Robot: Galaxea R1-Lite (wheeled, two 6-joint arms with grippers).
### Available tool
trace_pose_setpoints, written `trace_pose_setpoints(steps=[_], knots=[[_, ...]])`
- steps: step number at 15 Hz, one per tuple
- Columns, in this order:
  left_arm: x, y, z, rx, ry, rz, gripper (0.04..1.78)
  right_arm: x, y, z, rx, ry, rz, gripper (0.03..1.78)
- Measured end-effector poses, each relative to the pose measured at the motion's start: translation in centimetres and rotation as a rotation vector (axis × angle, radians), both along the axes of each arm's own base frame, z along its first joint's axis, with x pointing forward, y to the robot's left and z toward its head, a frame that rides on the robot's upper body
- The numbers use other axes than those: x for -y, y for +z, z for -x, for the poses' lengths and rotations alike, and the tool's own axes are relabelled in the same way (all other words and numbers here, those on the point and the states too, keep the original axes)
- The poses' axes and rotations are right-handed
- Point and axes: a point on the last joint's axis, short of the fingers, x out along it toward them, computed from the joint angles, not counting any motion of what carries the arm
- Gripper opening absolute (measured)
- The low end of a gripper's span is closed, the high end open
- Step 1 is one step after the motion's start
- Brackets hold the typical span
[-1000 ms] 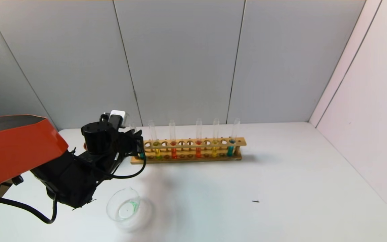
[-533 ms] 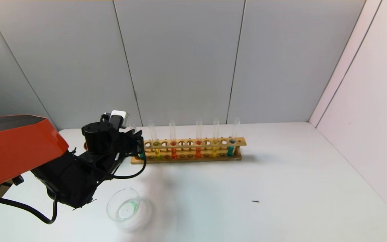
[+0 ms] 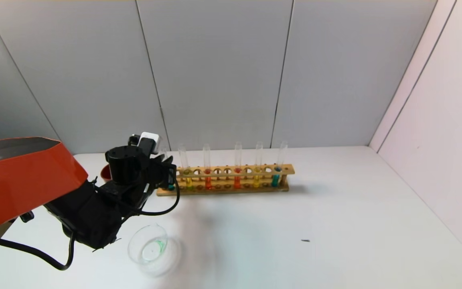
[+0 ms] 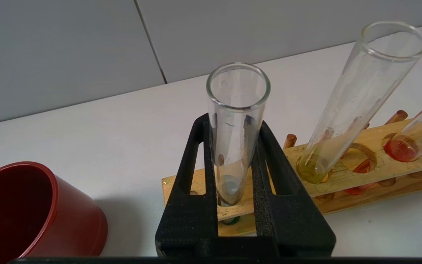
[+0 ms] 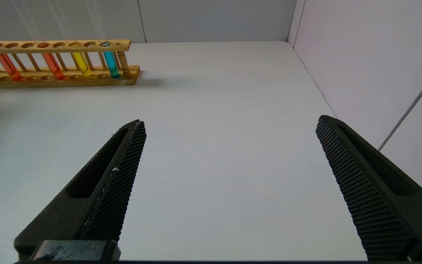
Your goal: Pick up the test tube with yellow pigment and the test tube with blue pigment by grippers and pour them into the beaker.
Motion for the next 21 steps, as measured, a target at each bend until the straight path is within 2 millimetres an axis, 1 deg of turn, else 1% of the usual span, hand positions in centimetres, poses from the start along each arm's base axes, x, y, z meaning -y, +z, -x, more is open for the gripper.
trace_pose_setpoints(steps=[4, 12, 16, 21], knots=[[0.1, 0.8, -0.2, -0.004, 0.001, -0.003, 0.31, 0.0, 0.0, 0.0, 0.0, 0.0, 0.0, 1.7], [0.2, 5.4, -0.8, 0.048, 0.025, 0.014, 0.31, 0.0, 0.0, 0.0, 0.0, 0.0, 0.0, 1.7], [0.1, 7.0, -0.8, 0.07, 0.029, 0.023, 0.31, 0.0, 0.0, 0.0, 0.0, 0.0, 0.0, 1.7], [0.0, 8.4, -0.9, 0.108, 0.039, 0.041, 0.31, 0.0, 0.0, 0.0, 0.0, 0.0, 0.0, 1.7]])
